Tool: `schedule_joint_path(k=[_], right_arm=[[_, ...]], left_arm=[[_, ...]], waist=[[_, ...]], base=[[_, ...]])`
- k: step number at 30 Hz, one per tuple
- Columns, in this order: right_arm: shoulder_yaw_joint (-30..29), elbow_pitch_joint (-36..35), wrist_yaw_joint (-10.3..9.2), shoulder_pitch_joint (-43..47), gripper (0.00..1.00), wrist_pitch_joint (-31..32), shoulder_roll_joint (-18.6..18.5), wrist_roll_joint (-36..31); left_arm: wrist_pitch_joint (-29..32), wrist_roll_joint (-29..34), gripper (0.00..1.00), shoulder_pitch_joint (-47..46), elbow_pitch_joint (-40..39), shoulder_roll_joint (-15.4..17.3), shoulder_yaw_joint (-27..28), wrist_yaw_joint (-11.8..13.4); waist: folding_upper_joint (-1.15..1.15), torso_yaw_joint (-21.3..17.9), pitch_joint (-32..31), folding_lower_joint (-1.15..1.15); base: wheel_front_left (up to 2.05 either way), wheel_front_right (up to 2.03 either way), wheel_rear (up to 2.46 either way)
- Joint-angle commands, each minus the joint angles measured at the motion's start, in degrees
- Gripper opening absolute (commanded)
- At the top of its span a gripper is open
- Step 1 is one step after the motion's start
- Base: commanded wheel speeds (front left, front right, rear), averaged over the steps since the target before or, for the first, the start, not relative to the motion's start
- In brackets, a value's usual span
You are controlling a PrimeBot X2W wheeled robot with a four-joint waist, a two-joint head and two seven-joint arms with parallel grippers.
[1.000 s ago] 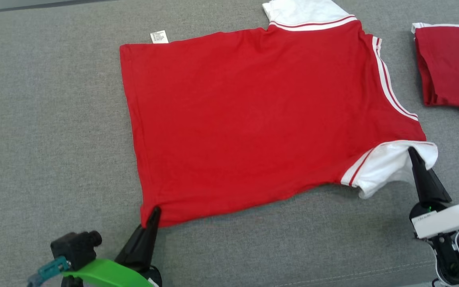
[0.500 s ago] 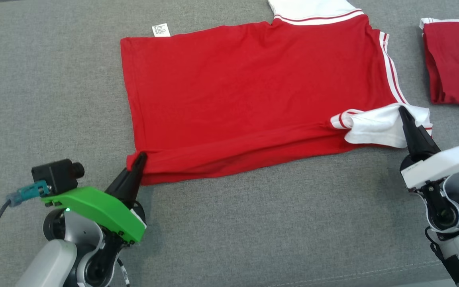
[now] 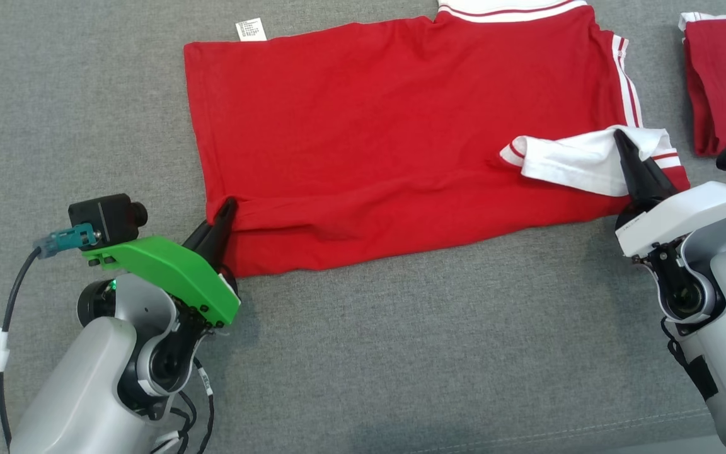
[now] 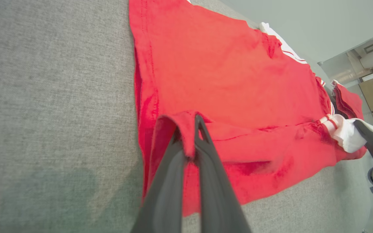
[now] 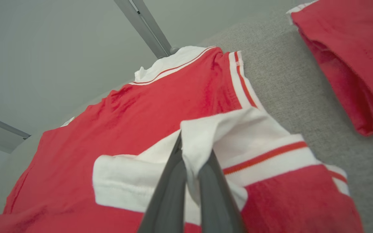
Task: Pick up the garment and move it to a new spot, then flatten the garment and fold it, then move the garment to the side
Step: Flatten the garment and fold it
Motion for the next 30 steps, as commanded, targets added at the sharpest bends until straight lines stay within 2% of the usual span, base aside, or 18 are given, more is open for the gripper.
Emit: schedule_joint_path(k=[1,2,3,4,5,9,13,17,23,30], right_arm=[[0.0,0.7,-0.03,-0.9,0.63,-0.8,-0.3,-0.9],[0.3,1.0,-0.03,-1.1,1.00,-1.1,-0.2,-1.3],[0.2,1.5,-0.03,-1.3,1.00,-1.6,-0.2,-1.9],[0.5,1.6,-0.03,-1.5,1.00,-1.9,-0.3,-2.5],[0.8,1.7,-0.03,-1.5,1.00,-2.4,-0.6,-2.9],[1.3,0.9,-0.03,-0.2,1.00,-4.6,-1.9,-4.3],[1.5,-1.1,-0.04,2.6,1.00,-7.1,-4.1,-7.0],[0.6,-3.7,-0.04,7.1,1.00,-7.6,-6.0,-9.7],[-3.2,-5.7,-0.04,12.8,1.00,-2.2,-6.8,-14.0],[-5.8,-3.0,-0.03,10.5,1.00,1.7,-5.4,-18.9]], left_arm=[[0.0,0.6,0.00,-1.1,1.0,-0.3,0.0,-0.1],[-0.1,0.6,0.19,-1.3,1.9,-0.4,0.1,0.3],[0.1,0.7,0.33,-1.5,2.7,-0.4,0.0,0.5],[0.2,0.7,0.96,-1.6,3.2,-0.3,-0.3,0.4],[0.1,0.6,1.00,-1.5,3.6,-0.4,-0.3,0.2],[-1.5,2.4,1.00,0.2,4.5,1.0,-0.8,-0.2],[-5.4,5.5,1.00,3.4,3.1,2.2,-1.4,0.9],[-9.3,6.6,1.00,8.6,-0.3,2.1,-1.4,2.0],[-10.2,7.4,1.00,13.4,-3.9,1.9,-2.8,4.1],[-7.2,6.2,1.00,9.6,-1.0,0.9,-3.5,3.5]], waist=[[0.21,0.1,0.1,0.00],[0.21,0.1,0.1,0.00],[0.21,0.0,0.1,0.00],[0.21,0.0,0.1,0.00],[0.21,0.0,-0.1,0.00],[0.21,-0.3,-1.3,0.00],[0.21,-0.8,-3.6,0.00],[0.21,-1.4,-6.1,0.00],[0.21,-1.4,-6.4,0.00],[0.21,-0.2,-2.5,0.00]], base=[[0.00,0.00,0.00],[0.00,0.00,0.00],[0.00,0.00,0.00],[0.00,0.00,0.00],[0.00,0.00,0.00],[0.00,0.00,0.00],[0.00,0.00,0.00],[0.00,0.00,0.00],[0.00,0.00,0.00],[0.00,0.00,0.00]])
